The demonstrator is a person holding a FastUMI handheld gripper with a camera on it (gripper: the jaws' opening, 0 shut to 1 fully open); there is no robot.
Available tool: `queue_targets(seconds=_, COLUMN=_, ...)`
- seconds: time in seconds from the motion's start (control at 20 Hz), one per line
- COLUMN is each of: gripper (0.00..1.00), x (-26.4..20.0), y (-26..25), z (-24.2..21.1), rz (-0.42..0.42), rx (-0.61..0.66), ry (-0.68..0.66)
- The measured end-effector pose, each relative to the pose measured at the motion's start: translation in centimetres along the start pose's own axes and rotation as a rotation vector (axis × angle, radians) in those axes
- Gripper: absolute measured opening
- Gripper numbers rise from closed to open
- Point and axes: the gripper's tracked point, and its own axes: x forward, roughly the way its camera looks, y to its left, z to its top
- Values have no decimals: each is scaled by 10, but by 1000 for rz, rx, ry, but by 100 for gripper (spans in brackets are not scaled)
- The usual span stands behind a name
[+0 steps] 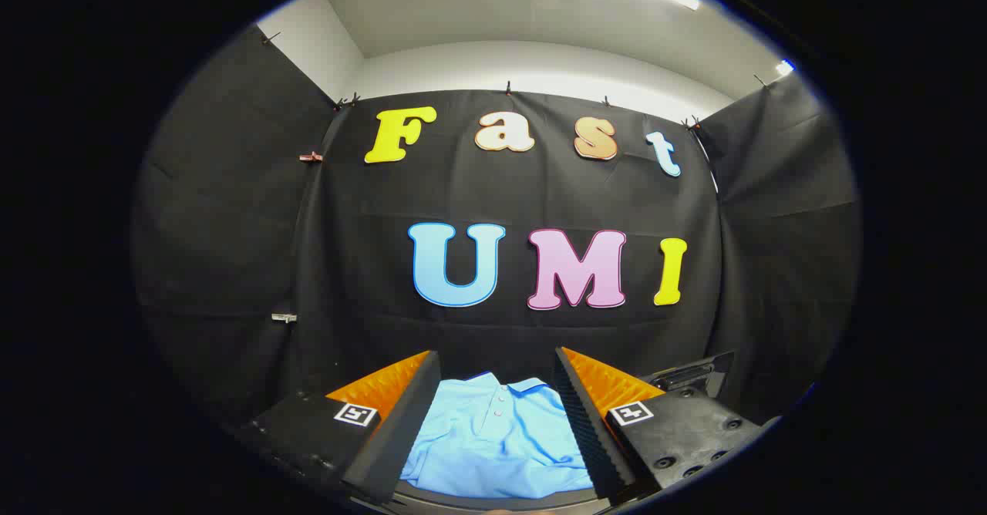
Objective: Put the clothes into the washing machine and then close the washing machine lid.
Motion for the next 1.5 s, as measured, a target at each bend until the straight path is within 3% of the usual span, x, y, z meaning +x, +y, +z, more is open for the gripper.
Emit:
queue_targets(seconds=0.9, gripper=93, x=0, y=2, z=-4, rz=20, rx=-13, ry=23)
queue_targets(seconds=1.2, gripper=93, x=1, y=4, z=-14, rz=44, rx=-6, ry=85)
queue_targets(seconds=1.5, gripper=93, x=39, y=15, z=-30, rz=78, rx=10, ry=158)
